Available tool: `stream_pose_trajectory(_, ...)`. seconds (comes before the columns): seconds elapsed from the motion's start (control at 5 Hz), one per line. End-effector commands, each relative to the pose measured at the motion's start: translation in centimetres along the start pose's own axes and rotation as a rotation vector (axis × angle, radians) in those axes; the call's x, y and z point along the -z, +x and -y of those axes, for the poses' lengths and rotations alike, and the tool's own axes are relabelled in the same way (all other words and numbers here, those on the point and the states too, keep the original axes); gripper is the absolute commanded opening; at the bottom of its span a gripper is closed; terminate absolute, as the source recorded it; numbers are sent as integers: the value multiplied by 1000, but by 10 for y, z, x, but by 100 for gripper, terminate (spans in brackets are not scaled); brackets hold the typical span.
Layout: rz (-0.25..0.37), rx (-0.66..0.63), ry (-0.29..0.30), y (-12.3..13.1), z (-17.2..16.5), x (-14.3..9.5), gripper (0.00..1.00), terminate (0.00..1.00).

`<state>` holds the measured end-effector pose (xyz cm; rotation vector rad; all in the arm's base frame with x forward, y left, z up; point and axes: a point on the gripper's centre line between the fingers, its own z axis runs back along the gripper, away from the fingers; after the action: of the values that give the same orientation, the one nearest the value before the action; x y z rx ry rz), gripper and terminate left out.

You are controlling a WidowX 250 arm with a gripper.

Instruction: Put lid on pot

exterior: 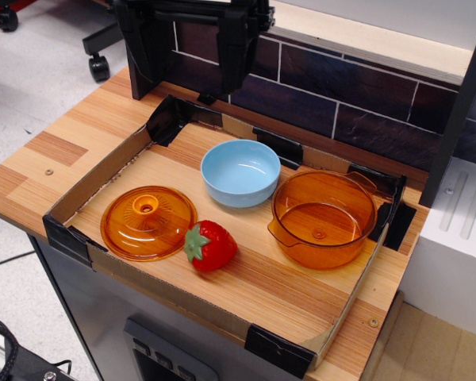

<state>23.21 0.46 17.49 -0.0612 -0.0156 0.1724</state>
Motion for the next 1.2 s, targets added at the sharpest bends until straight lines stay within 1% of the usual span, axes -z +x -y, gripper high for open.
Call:
stream_pose_trajectory(0.0, 0, 0, 0, 0, 0, 0, 100, 0)
stream_pose_trajectory(0.2, 23, 24, -60, 0, -20, -1, 100, 0)
stream_pose_trajectory(0.4, -10, 44, -99, 0, -43, 3, 100, 0)
stream_pose_trajectory(0.6, 2, 66, -98, 3, -66, 16, 100, 0)
stream_pose_trajectory(0.8, 1, 79, -70, 5, -82, 39, 100, 0)
stream_pose_trajectory(1.0, 17, 90, -46, 4, -89, 60, 100, 0)
